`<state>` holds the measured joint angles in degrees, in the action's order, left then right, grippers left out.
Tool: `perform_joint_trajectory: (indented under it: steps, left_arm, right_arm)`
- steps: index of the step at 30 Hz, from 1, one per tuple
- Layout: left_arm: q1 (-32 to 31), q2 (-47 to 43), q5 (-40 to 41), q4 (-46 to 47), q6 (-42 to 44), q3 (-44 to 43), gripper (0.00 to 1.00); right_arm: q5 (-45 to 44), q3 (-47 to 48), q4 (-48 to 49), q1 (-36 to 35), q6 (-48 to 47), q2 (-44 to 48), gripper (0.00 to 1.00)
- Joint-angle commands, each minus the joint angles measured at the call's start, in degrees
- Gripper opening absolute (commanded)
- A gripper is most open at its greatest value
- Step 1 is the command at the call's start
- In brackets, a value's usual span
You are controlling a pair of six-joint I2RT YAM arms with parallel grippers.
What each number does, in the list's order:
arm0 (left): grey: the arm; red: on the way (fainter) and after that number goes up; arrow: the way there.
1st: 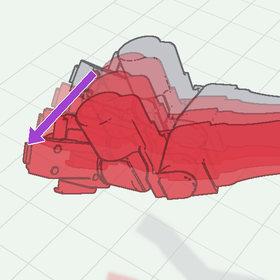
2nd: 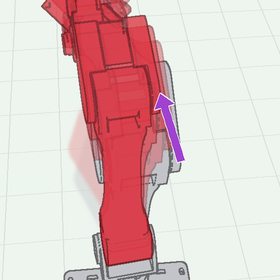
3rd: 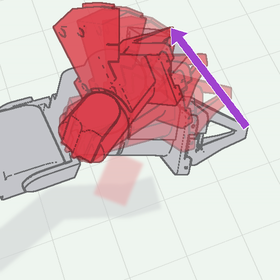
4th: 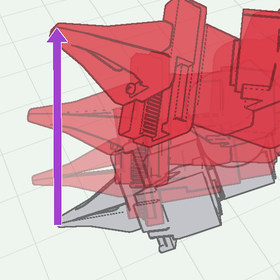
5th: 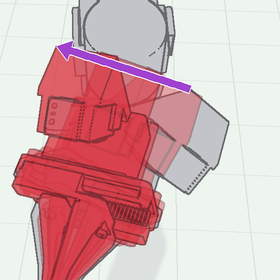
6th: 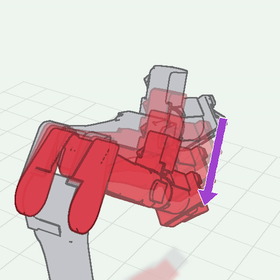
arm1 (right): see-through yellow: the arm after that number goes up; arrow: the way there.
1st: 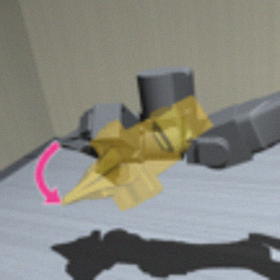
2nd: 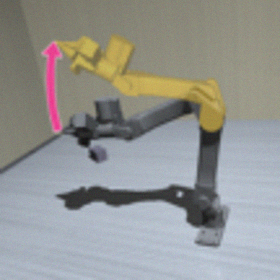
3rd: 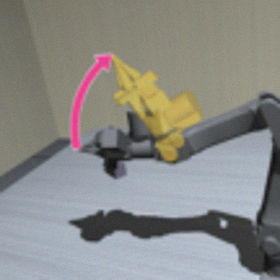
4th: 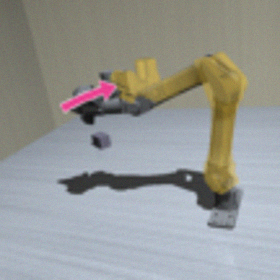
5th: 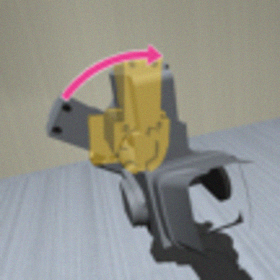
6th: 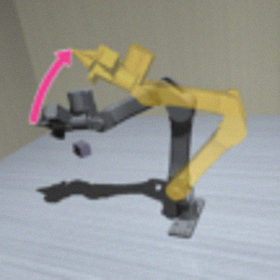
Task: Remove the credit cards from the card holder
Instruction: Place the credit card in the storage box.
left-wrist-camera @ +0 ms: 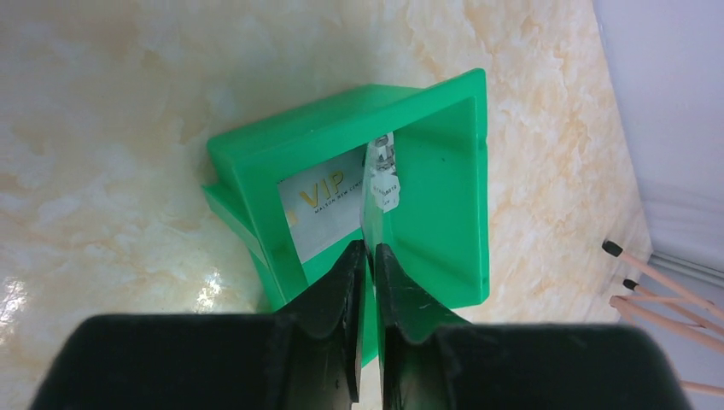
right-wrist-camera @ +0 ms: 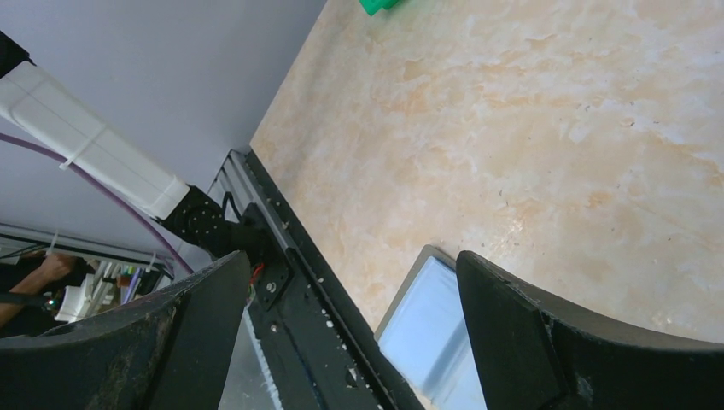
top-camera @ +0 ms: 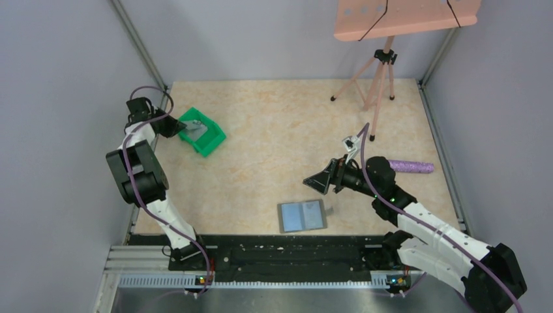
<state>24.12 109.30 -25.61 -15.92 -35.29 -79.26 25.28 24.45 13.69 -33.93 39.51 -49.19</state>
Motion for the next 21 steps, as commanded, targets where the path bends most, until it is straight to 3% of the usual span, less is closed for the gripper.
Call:
perform_joint_trajectory:
  steps: [1,21]
  left_arm:
    - [0.31,0.73,0.77,0.00,1.34,-2.77,0.16]
    - [0.32,-0.27,3.91,-5.11,1.19,-7.96,0.37]
  right_arm:
    - [0.12,2.80,0.96,0.36,-0.84,0.76,0.91]
    - [0.13,3.44,-2.09,0.36,-0.84,1.32,0.91]
